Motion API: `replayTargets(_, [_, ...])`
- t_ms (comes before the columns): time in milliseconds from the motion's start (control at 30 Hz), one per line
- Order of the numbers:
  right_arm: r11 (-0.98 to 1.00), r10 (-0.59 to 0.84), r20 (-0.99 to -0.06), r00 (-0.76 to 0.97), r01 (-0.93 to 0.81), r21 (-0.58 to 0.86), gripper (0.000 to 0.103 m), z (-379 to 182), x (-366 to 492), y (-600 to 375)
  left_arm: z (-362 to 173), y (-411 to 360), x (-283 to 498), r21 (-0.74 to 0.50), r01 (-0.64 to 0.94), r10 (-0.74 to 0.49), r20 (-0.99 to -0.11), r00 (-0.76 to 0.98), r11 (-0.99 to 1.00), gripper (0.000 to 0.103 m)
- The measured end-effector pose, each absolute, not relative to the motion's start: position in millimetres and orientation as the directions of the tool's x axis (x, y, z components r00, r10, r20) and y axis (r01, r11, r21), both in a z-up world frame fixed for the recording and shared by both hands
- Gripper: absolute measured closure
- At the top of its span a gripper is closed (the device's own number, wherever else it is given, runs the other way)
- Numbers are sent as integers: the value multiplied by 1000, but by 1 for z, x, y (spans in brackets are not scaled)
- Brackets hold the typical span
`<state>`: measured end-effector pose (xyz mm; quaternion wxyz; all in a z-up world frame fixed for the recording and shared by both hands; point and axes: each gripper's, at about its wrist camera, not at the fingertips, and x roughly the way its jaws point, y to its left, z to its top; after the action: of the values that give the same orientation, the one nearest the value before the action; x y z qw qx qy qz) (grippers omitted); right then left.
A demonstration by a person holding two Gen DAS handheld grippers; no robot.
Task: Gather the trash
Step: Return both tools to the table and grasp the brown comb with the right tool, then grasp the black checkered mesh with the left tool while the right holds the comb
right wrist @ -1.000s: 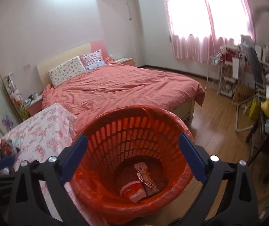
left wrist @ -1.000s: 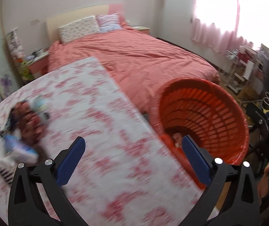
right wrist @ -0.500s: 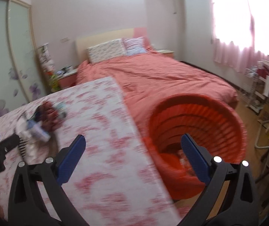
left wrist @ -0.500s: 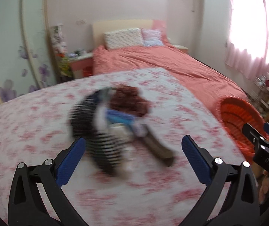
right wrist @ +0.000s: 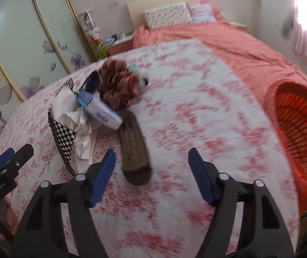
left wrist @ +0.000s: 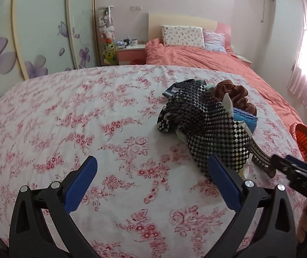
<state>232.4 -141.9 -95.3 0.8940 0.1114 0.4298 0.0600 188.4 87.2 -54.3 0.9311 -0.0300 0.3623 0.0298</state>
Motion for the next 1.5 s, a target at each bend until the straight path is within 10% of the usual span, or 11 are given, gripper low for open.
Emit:
replayTargets(167, [980,173,-774,609,-30,195,41,-103,245,-122,-58,89,178,-54,-56,5,-678,735,997,2])
replayTargets(367, [992,125,-780,613,-54,117,72,-104,252,-111,-62,78,178,-78,0,-53,-682,729,997,2])
replayTargets(1033, [990,15,-781,624,101,100,73,-107,235,-164,-73,54,222,-232,82,-229,-729,645,969,29])
replayTargets(1333, [991,14,-782,623,94,92,73,-106,238,-161,-76,52,225,-261,123,-278,-727,627,958,93])
replayTargets(1500, [991,11,-782,623,95,90,73,-106,238,-160,-70,69,210,-233,111,-248,-719,649,966,99])
